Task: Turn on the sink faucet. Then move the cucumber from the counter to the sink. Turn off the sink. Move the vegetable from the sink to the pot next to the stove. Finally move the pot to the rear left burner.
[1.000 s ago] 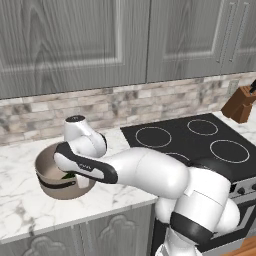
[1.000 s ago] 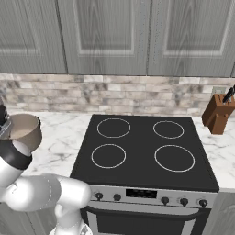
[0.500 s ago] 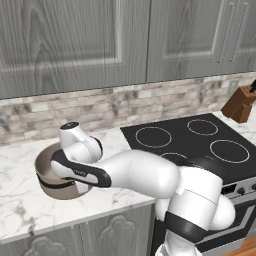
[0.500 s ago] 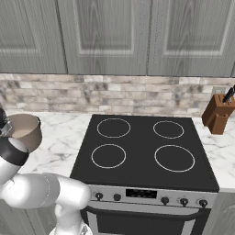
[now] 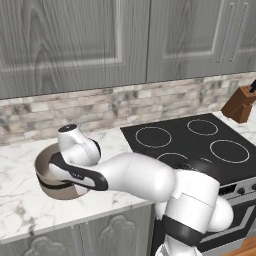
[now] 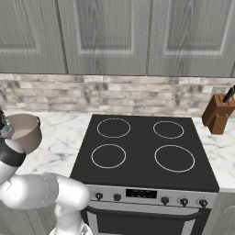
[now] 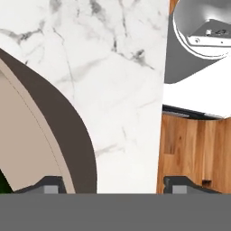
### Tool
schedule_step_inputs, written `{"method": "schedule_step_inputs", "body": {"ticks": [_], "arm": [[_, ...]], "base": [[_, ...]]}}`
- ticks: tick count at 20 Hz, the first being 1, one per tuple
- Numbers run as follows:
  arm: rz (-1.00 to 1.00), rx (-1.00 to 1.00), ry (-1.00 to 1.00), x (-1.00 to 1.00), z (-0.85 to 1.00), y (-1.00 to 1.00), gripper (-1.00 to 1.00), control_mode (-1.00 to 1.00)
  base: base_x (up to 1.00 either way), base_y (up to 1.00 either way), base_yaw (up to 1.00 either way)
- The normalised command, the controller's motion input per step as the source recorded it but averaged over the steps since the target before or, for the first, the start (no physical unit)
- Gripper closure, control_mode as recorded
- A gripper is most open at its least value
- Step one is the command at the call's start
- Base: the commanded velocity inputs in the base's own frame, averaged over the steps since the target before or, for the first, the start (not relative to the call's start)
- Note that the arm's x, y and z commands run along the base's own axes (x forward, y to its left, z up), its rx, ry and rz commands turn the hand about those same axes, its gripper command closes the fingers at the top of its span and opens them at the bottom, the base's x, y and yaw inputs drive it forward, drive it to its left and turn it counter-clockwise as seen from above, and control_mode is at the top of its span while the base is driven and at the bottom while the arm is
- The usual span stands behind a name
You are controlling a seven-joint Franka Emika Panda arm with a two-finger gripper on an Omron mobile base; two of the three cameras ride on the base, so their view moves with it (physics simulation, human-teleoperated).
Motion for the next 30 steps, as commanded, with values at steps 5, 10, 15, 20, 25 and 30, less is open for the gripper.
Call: {"method": "schedule_step_inputs", "body": {"ticks": [5, 10, 15, 20, 25, 30], "arm": [[0.0, 0.0, -0.04, -0.1, -0.02, 0.0, 1.0, -1.0], [-0.05, 0.01, -0.07, -0.04, 0.03, -0.02, 1.0, -1.0], [-0.19, 0.0, -0.12, -0.13, 0.42, -0.4, 1.0, -1.0], [-0.25, 0.0, -0.15, -0.09, 0.54, -0.65, 1.0, -1.0], [-0.23, 0.0, -0.23, -0.03, 0.34, -0.62, 1.0, -1.0], [-0.21, 0.0, -0.24, 0.0, 0.14, -0.67, 1.0, -1.0]], "base": [[0.0, 0.0, 0.0], [0.0, 0.0, 0.0], [0.0, 0.0, 0.0], [0.0, 0.0, 0.0], [0.0, 0.0, 0.0], [0.0, 0.0, 0.0]]}}
